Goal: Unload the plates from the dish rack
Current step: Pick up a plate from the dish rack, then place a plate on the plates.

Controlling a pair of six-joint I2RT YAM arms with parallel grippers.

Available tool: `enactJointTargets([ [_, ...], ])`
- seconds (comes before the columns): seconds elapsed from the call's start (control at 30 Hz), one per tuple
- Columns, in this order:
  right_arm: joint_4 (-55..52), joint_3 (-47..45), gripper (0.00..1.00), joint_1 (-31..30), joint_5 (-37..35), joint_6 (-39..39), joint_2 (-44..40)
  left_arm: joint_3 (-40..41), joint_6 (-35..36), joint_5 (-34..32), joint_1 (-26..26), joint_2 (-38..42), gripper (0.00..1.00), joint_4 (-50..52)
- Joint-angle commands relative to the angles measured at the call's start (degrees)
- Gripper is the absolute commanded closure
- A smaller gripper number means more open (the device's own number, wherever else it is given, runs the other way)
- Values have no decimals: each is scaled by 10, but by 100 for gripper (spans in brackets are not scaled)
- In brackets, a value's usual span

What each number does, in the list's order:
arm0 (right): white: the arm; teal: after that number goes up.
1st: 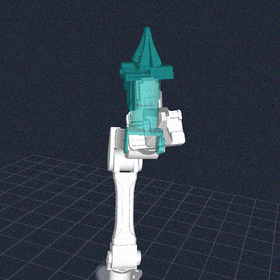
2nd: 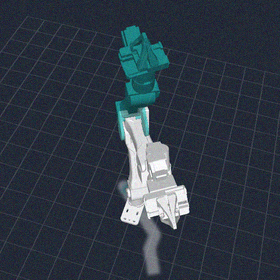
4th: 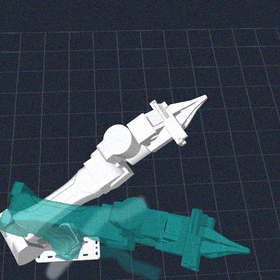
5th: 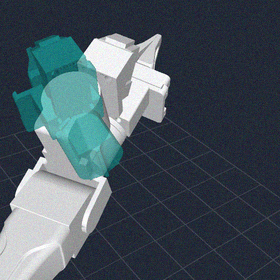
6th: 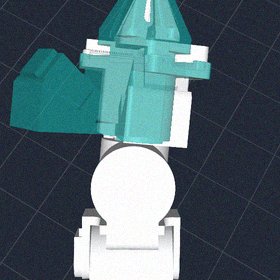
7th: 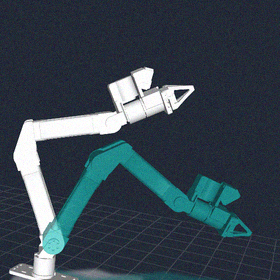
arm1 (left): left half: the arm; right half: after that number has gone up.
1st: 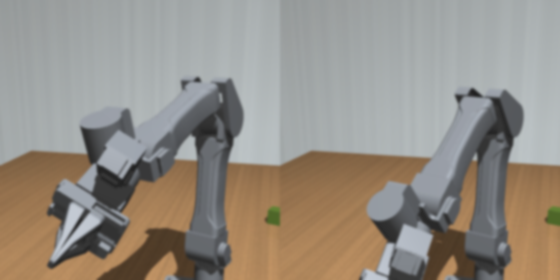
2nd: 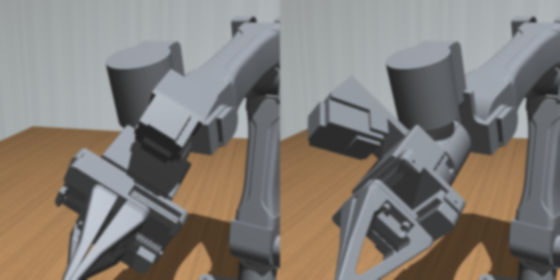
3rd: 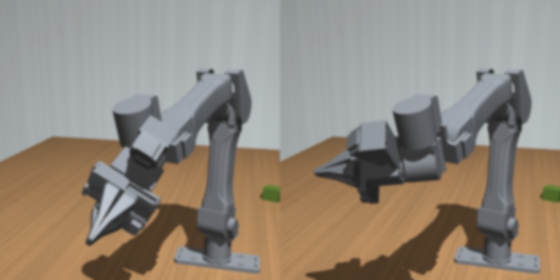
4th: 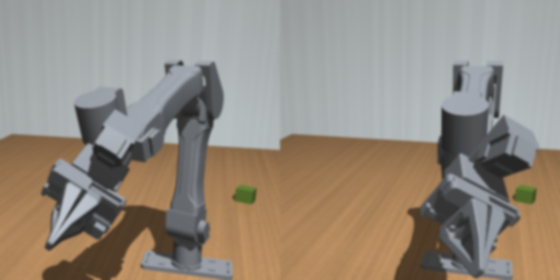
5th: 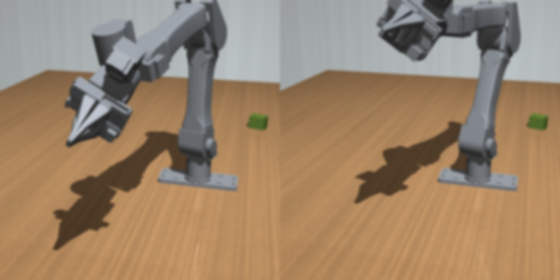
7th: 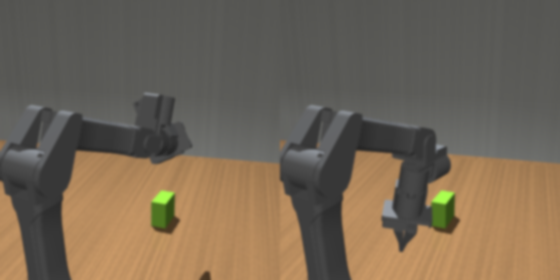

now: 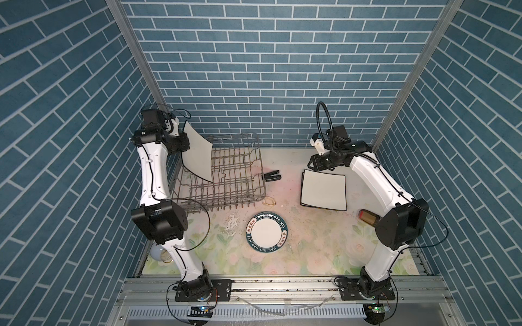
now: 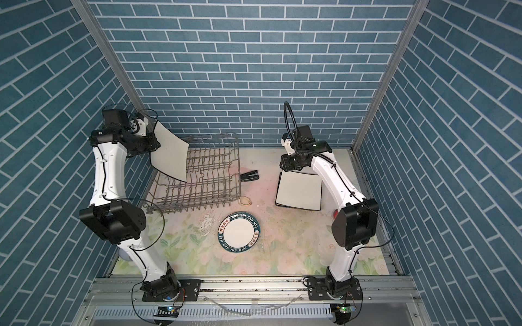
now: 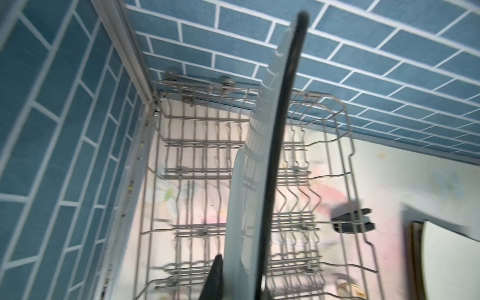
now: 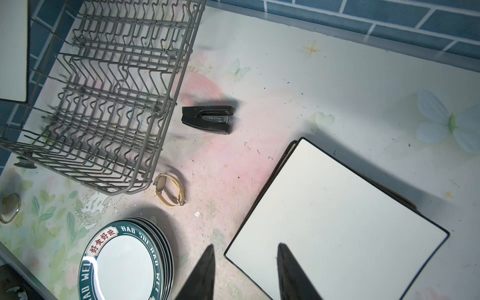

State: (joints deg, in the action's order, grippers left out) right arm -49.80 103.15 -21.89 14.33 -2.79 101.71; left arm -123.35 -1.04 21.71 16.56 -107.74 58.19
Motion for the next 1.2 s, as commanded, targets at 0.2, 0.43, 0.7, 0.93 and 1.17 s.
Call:
enactJointTargets([
  [0.2,90,-117,59,44,102,-57,-113,167,-177,189,-41,123,100,-266],
  [0.43,151,-183,58,62,155,-102,-167,244,-252,215,-104,156,100,-371],
  [0.7,236,-253,57,83,225,-160,-209,311,-331,238,-195,160,100,-494],
  [0.93,316,-301,56,101,277,-217,-233,324,-387,252,-249,143,100,-564],
  [1.17,416,-339,52,124,336,-287,-235,326,-446,270,-286,120,100,-623],
])
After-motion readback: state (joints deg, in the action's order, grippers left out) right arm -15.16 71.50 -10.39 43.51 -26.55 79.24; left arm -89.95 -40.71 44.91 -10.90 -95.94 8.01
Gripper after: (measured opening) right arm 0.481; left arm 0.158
